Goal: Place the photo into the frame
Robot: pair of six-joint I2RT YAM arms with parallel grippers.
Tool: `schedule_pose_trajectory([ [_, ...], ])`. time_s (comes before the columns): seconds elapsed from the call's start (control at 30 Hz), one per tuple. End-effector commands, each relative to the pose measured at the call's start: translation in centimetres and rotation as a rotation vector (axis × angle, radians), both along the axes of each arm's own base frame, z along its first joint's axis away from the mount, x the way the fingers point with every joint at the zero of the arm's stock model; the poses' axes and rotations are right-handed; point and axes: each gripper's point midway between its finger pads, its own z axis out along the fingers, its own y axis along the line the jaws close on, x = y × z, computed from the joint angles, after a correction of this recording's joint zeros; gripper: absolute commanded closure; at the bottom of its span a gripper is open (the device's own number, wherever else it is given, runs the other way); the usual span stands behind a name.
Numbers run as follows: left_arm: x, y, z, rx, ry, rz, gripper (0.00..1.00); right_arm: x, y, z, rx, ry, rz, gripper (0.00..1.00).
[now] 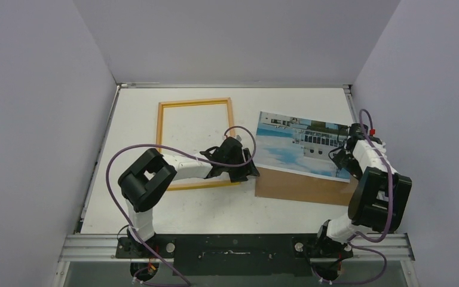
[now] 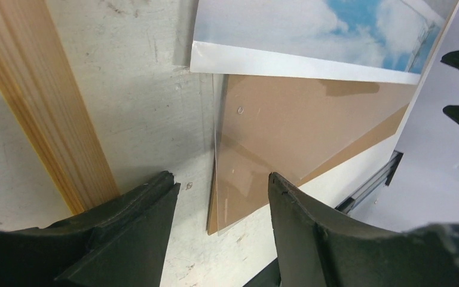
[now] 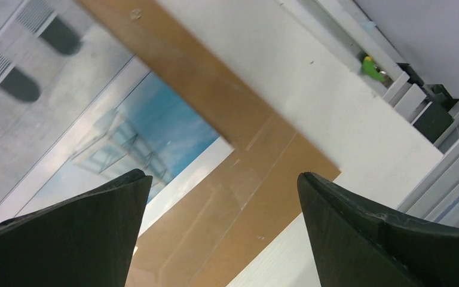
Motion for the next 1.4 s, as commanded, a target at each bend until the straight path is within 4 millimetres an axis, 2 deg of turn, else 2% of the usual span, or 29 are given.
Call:
schedule_pose_trajectory([
  [0.0,-2.7,3.5,-4.8,0.183,0.140,-0.089,0.43,1.0,-2.4,0.5,0.037,-0.040,0.015,0.00],
  [0.1,-2.6,3.6,-4.8,0.190,0.146,-0.117,0.43,1.1,-3.0,0.1,0.069,-0.072,0.013,0.00],
  [0.33,-1.9,3.7,-4.8,0.185,0.171,-0.144,0.43,0.1,-4.1,-2.4,0.215,-0.145,-0.096,0.00],
  [0.47,-1.2,3.8,-4.5,0.173,0.169,-0.140,0.43,0.8,-3.6,-3.3,0.298,-0.204,-0.119,0.00],
  [0.73,-0.6,3.7,-4.6,0.145,0.184,-0.130,0.43,-0.6,-3.5,-4.9,0.342,-0.195,-0.175,0.00],
  [0.9,-0.3,3.4,-4.8,0.142,0.192,-0.131,0.44,-1.8,-4.5,-4.1,0.272,-0.165,-0.200,0.01],
  [1.0,-0.1,3.2,-4.9,0.139,0.195,-0.131,0.44,-1.9,-4.3,-4.2,0.278,-0.159,-0.194,0.01],
  [1.17,0.2,3.1,-4.9,0.140,0.193,-0.128,0.44,-1.5,-3.8,-4.4,0.308,-0.178,-0.183,0.01],
  [1.37,0.5,2.4,-4.5,0.104,0.191,-0.145,0.44,0.1,-3.0,-3.6,0.341,-0.249,-0.129,0.03],
])
